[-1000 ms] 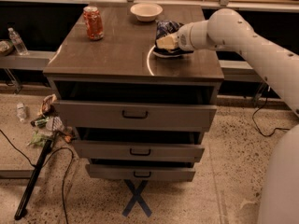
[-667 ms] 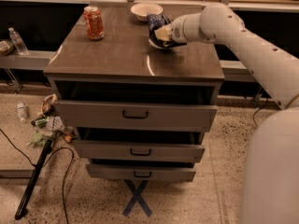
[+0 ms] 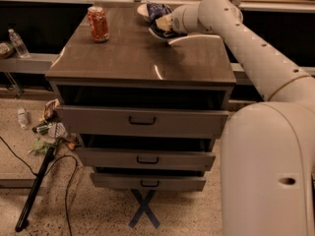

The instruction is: Move blue chip bag near paper bowl

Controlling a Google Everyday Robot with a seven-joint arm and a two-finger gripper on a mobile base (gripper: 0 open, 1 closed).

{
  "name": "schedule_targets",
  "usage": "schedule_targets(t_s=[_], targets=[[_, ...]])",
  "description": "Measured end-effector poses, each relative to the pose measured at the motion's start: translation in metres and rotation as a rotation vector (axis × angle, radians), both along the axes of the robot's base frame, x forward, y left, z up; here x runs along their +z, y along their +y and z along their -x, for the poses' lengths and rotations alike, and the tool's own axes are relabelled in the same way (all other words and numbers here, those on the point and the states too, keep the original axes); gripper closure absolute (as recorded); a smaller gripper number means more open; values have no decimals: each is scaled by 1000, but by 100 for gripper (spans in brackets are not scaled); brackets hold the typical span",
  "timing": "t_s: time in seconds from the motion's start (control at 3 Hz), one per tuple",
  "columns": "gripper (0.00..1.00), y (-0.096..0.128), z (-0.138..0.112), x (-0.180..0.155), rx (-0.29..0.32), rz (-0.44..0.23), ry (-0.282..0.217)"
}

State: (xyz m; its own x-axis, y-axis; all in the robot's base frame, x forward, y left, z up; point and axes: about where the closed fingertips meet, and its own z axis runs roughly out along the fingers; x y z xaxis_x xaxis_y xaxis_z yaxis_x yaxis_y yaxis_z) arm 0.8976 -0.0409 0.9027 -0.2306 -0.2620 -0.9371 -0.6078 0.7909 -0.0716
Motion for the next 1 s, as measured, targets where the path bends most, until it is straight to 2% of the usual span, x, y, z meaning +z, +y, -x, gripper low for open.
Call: schedule_targets(t_s=[0.67,1.0], targets=[[38,16,-22,-4,7,-2,0],[7,14,-25,1,2,-6,-9]])
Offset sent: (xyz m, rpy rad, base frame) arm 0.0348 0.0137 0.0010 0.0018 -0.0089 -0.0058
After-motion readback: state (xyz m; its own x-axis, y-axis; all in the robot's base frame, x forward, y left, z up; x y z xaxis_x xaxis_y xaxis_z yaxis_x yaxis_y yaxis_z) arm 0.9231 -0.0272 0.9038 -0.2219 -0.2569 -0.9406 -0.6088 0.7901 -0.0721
